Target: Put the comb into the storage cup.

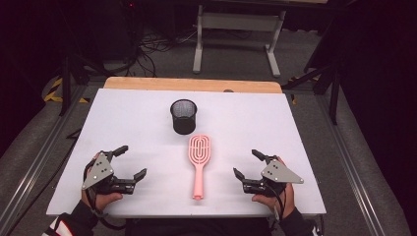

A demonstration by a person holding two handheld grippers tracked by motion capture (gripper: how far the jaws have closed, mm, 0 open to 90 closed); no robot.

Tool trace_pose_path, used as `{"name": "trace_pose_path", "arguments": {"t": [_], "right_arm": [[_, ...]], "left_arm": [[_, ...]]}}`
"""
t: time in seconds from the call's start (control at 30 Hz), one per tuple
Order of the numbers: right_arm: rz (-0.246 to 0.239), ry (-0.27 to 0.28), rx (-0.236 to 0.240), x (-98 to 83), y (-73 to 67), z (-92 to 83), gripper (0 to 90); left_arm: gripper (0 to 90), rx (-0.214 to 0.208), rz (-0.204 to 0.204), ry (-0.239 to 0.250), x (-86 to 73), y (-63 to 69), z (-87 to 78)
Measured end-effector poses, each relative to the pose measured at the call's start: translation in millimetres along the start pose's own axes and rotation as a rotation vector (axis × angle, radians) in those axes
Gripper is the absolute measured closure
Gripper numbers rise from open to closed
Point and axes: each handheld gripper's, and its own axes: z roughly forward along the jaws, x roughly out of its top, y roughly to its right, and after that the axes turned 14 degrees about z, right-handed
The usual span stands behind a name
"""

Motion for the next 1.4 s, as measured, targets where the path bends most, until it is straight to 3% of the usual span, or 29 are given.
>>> {"name": "trace_pose_path", "arguments": {"t": [0.1,0.5,0.9,1.03,1.07,1.2,1.27,1.33,1.4], "right_arm": [[-0.006,0.002,0.001,3.0,-3.1,2.1,20.3],[-0.009,0.026,0.021,11.1,-13.8,12.7,18.5],[-0.031,0.025,0.090,19.9,-33.0,30.5,30.2],[-0.040,0.007,0.123,21.1,-38.3,35.2,45.9],[-0.046,-0.011,0.151,21.6,-42.5,38.5,56.5],[-0.047,-0.048,0.178,22.1,-48.3,43.4,65.6],[-0.062,-0.082,0.207,22.2,-56.2,50.1,75.4],[-0.066,-0.091,0.213,22.1,-57.8,51.7,77.6],[-0.074,-0.125,0.257,21.0,-62.9,57.6,86.1]], "left_arm": [[5.8,-0.006,0.002,-0.003,-0.2,0.5,0.4],[5.8,-0.014,0.004,0.001,0.7,1.6,0.3],[5.9,-0.017,0.003,-0.003,0.1,1.8,0.9],[6.0,-0.016,0.006,-0.004,0.1,1.5,0.5],[6.1,-0.015,0.004,-0.002,0.2,1.5,0.4],[6.2,-0.018,0.003,-0.004,0.0,1.6,0.7],[6.3,-0.019,0.001,-0.002,0.2,1.8,0.7],[6.4,-0.016,0.002,-0.002,0.3,1.7,0.7],[6.4,-0.020,0.003,-0.002,0.4,2.0,0.8]]}}
